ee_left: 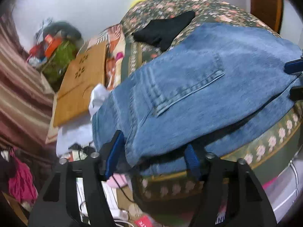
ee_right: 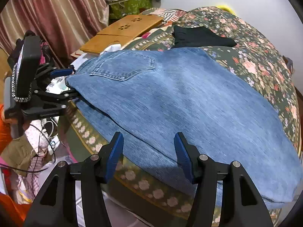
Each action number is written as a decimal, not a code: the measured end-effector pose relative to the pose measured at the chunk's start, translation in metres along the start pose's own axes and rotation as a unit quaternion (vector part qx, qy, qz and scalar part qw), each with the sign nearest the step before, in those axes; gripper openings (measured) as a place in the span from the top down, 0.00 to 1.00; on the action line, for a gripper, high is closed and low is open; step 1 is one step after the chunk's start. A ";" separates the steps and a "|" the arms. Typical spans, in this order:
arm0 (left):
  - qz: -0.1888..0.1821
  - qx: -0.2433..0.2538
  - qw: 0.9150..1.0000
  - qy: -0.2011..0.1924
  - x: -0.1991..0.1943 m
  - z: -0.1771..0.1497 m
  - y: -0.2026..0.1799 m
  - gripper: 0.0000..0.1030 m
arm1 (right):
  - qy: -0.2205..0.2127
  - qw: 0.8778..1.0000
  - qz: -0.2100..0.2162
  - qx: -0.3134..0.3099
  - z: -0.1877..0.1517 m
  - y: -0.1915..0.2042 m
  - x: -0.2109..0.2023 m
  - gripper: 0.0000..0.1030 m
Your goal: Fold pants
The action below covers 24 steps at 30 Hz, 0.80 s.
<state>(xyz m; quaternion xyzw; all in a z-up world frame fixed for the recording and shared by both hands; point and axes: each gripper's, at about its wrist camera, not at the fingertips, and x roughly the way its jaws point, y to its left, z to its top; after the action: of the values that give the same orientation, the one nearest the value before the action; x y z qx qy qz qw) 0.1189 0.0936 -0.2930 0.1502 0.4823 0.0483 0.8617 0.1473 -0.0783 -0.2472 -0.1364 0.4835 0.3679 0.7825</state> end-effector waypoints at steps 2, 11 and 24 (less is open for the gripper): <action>-0.008 0.010 1.000 -0.013 -0.002 0.005 -0.003 0.56 | 0.001 1.000 0.009 -0.004 0.005 0.005 0.004 0.49; -0.094 -0.035 0.995 -0.015 -0.004 0.018 0.008 0.81 | -0.028 0.997 -0.005 -0.066 0.021 0.038 0.023 0.49; -0.123 -0.053 0.990 -0.033 -0.028 0.006 0.008 0.84 | -0.065 0.993 0.006 -0.101 0.023 0.050 0.005 0.87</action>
<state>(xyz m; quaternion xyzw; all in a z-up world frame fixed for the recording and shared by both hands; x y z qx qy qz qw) 0.1096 0.0930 -0.2644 0.0454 0.4654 -0.0372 0.8831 0.1284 -0.0281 -0.2332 -0.1879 0.3931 0.4272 0.7922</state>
